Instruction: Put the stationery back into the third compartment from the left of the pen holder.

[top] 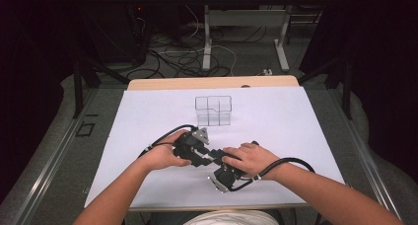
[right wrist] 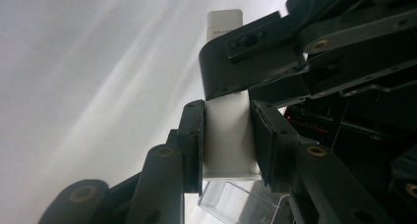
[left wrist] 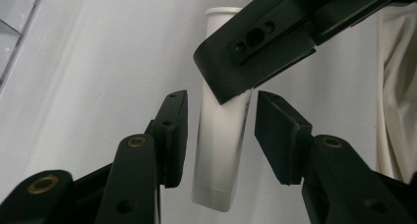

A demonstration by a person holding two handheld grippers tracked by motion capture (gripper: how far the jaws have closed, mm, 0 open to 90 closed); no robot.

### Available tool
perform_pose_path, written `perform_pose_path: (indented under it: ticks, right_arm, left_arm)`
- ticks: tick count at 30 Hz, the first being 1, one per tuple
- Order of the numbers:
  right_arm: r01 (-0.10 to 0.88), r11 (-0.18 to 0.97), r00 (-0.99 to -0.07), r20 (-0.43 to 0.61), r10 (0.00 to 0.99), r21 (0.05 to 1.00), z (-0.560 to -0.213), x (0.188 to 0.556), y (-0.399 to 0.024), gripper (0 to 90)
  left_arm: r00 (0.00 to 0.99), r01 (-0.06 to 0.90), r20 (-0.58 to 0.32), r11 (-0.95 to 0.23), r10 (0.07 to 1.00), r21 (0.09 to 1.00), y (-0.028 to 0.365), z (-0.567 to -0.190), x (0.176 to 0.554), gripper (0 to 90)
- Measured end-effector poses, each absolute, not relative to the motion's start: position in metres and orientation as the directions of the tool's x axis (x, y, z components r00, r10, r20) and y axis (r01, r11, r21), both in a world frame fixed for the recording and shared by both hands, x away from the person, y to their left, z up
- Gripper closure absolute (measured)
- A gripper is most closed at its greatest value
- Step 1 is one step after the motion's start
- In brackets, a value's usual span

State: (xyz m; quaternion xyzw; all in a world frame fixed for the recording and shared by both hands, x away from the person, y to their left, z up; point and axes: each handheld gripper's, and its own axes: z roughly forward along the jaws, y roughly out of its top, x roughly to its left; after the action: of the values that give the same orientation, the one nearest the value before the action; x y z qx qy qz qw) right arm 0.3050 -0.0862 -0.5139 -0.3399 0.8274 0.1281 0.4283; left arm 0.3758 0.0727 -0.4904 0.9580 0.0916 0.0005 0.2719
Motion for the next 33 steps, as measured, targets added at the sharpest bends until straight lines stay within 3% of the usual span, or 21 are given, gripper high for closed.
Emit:
perform_pose_path:
  ticks: [9,29,32,33]
  right_arm:
    - [-0.681,0.726,-0.385,-0.796,-0.467,-0.096,-0.5163,0.3038,-0.0845,67.4]
    - [-0.682,0.724,-0.379,-0.8,-0.465,-0.098,-0.5139,0.305,-0.0828,66.7]
    - [-0.667,0.742,-0.397,-0.808,-0.435,-0.071,-0.5116,0.3054,-0.0845,63.1]
    - [-0.664,0.745,-0.398,-0.815,-0.422,-0.061,-0.5094,0.3057,-0.0852,57.4]
  left_arm:
    - [0.987,0.161,-0.063,-0.855,0.149,0.493,0.0717,-0.4946,0.3773,66.2]
    - [0.988,0.152,-0.064,-0.855,0.138,0.496,0.0742,-0.4917,0.3798,68.8]
    - [0.985,0.169,-0.059,-0.852,0.161,0.496,0.075,-0.4913,0.382,68.9]
    - [0.984,0.176,-0.059,-0.852,0.169,0.493,0.0757,-0.4916,0.3834,69.0]
